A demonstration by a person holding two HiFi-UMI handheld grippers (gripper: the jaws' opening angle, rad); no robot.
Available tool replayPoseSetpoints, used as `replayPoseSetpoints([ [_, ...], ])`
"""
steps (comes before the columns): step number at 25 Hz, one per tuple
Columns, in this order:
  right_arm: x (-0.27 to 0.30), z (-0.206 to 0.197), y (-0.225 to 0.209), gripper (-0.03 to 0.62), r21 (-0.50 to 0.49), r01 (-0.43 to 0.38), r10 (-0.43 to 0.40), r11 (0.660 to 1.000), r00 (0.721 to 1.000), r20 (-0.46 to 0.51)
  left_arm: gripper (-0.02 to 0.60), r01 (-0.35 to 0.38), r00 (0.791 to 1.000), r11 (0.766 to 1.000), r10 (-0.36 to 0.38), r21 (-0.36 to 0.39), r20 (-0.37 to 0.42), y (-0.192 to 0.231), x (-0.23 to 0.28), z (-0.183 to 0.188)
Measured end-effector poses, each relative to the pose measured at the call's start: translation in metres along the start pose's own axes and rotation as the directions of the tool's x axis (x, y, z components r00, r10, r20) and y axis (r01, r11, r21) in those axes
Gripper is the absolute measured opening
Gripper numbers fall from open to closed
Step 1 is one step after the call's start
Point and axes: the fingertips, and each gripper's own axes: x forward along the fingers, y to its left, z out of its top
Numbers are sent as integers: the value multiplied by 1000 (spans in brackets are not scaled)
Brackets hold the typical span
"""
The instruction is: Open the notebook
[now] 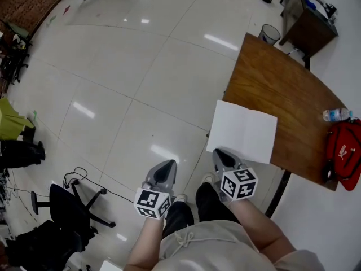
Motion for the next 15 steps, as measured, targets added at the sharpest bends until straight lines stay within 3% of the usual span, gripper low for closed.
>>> replayPoseSetpoints([
  [4,-44,31,-5,8,-4,58,-57,998,991,118,6,86,993,992,-93,90,71,-30,0,49],
  [7,-91,51,-8,8,-46,117,-103,992,968,228,6,156,977,973,-177,168,117,-64,-5,82],
  [11,-161,65,-8,8,-96,237,-185,967,909,372,6,247,942,933,-295,262,162,-112,-23,111],
  [15,-217,57,-5,8,-94,356,-277,930,845,457,6,331,900,882,-402,334,169,-151,-43,118],
])
